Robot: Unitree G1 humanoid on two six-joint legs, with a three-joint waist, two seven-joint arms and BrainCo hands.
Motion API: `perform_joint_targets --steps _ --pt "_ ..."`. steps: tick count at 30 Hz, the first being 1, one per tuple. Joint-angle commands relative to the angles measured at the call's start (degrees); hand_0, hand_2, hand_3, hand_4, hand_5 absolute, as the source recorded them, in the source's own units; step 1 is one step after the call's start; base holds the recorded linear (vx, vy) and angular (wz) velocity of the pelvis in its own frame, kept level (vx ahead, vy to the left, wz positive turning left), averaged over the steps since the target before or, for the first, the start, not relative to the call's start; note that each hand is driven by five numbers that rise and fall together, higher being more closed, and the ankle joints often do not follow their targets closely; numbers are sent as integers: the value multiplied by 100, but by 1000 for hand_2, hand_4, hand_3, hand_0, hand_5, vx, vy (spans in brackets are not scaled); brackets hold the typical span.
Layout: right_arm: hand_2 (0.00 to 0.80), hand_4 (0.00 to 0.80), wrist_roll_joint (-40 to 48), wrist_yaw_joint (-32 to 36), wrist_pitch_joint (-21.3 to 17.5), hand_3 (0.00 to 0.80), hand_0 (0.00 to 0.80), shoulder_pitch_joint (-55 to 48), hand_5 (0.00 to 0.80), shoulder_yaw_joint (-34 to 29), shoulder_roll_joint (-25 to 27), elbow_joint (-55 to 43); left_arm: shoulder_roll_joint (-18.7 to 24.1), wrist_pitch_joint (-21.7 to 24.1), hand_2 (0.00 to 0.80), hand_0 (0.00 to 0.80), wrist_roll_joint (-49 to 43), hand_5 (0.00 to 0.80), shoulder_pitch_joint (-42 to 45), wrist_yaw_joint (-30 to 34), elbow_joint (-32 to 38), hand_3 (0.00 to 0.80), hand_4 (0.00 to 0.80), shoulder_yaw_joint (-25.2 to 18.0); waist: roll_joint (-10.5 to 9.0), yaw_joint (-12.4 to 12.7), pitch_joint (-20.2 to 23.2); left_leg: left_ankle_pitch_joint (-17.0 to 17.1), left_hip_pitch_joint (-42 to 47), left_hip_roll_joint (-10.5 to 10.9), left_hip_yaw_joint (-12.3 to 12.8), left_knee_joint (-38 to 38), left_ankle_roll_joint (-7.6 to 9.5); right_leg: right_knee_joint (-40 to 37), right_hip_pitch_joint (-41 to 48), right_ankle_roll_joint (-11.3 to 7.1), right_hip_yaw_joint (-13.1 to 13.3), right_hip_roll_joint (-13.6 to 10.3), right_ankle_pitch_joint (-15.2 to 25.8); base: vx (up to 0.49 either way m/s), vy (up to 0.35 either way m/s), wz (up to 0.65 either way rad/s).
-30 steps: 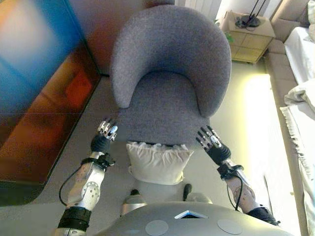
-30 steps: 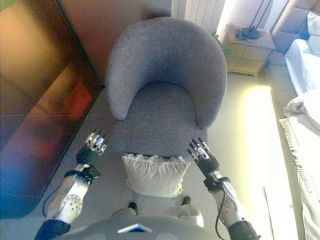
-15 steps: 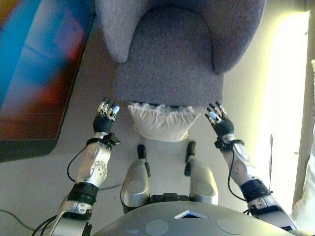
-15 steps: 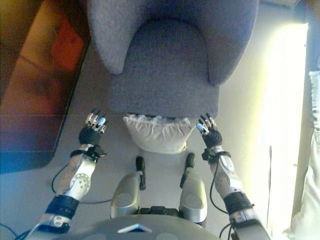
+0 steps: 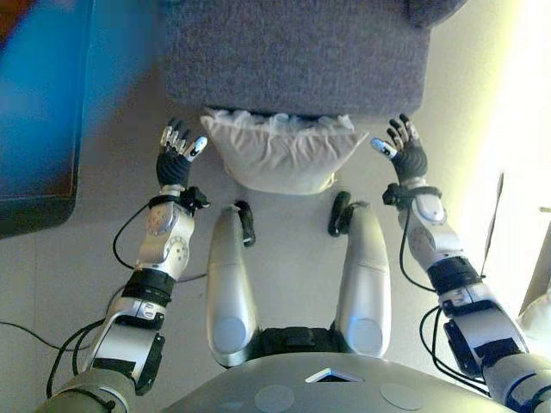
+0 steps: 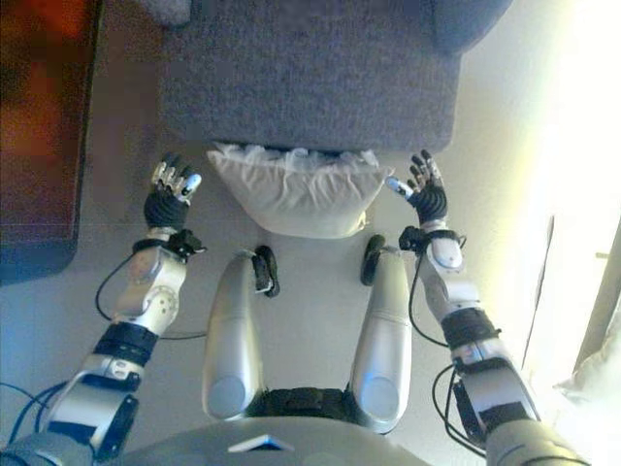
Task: Pick up the cushion and take it to the sofa
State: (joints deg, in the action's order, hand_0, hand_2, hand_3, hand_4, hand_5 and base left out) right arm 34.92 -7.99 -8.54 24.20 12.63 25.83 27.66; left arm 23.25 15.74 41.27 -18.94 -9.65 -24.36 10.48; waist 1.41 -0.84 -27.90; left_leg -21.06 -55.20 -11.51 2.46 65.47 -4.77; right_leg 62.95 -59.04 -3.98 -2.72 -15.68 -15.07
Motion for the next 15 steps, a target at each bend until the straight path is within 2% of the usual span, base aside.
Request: perform_joint_targets --steps 1,7,15 --pt "0 0 -160 84 111 0 0 177 0 75 186 86 70 297 0 0 -175 0 -171 -32 -158 0 0 33 169 -93 257 -32 -549 -120 -130 173 -49 463 -134 -179 335 -238 -292 -20 31 0" --pt "0 0 73 115 321 0 0 800 0 315 334 540 206 205 0 0 -18 0 -650 -24 -612 0 0 81 188 -127 222 -211 -1346 -114 -218 1023 10 1309 -923 -124 483 -187 -502 -8 17 -1" --pt "0 0 -160 568 774 0 0 1274 0 699 447 848 393 -305 0 0 750 0 -1370 197 -1152 0 0 75 169 -203 249 -296 -1815 -196 -243 1572 31 1857 -1388 -107 620 -221 -603 47 10 -1"
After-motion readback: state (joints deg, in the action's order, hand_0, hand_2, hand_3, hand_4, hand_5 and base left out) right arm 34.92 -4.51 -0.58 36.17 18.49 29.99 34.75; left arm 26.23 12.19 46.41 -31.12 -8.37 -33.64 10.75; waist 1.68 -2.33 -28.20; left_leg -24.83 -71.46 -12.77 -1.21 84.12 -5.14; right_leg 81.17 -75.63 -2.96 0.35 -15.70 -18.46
